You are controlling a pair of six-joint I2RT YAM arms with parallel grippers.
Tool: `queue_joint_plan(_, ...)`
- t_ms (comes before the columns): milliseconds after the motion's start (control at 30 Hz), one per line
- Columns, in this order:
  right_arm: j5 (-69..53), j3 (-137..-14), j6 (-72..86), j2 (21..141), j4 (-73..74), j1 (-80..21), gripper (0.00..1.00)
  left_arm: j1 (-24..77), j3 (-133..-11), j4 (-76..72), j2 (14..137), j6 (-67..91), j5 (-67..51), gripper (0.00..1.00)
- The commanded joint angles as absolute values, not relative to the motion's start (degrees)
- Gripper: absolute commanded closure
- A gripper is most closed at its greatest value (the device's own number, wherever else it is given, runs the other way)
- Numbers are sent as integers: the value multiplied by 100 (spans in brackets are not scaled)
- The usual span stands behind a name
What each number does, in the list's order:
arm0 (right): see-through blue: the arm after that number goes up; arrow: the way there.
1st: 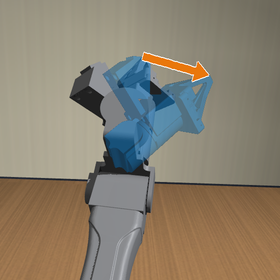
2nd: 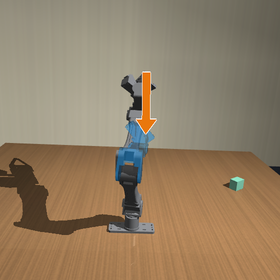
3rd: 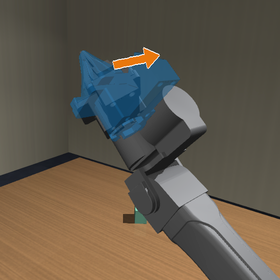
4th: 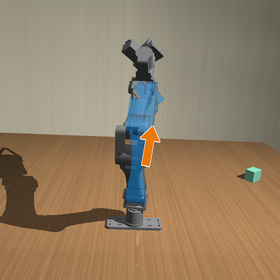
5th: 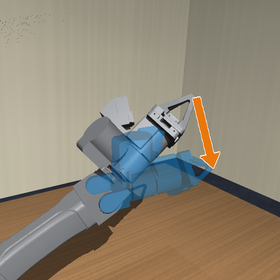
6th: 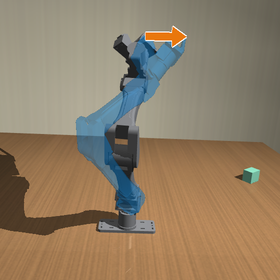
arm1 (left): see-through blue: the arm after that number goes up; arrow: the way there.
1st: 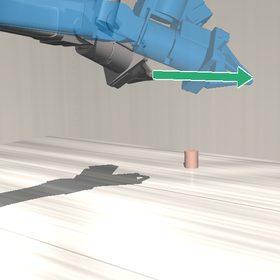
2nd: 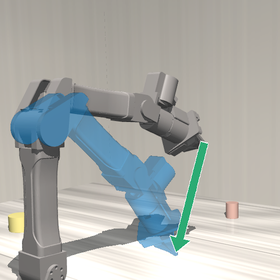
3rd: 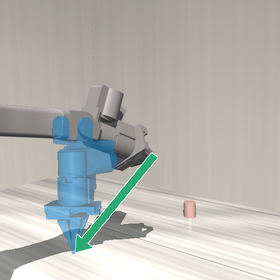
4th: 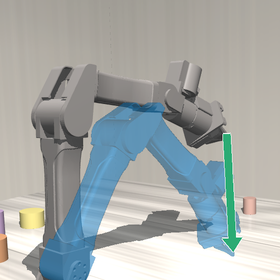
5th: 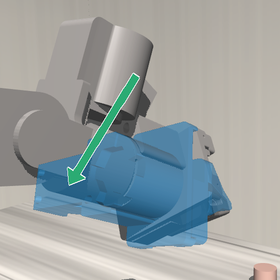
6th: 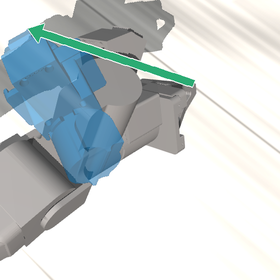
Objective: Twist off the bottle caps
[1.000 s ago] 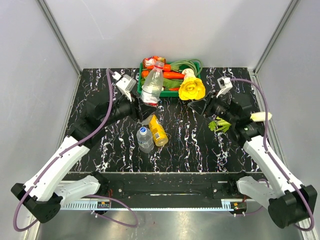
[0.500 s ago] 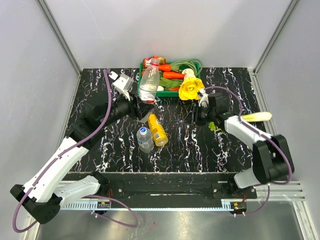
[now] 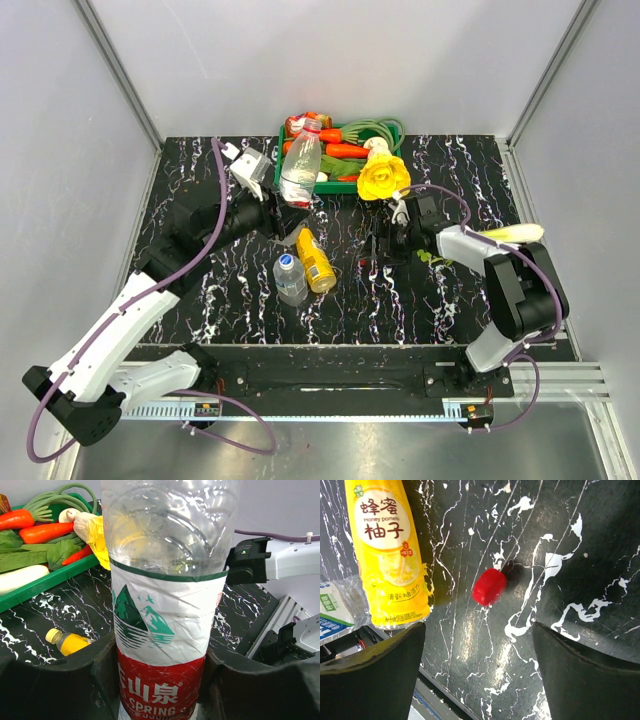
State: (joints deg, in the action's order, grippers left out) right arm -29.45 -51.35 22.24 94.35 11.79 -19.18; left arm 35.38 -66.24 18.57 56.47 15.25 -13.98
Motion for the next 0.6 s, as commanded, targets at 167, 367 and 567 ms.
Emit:
queue_joint_plan(167,-2751,-5273,2127,8869,1037,-1969,0,3507,-6653,1635,5651,1503,-1477,93)
queue_joint_plan(367,-2663,-5273,2048,8710,1125,-1978,0,3507,-6671,1687,5678,1512,-1476,92)
queue_joint_plan(567,-2549,-5291,2048,8342,1221,-1978,0,3507,-6680,1758,5695,1529,-1529,92)
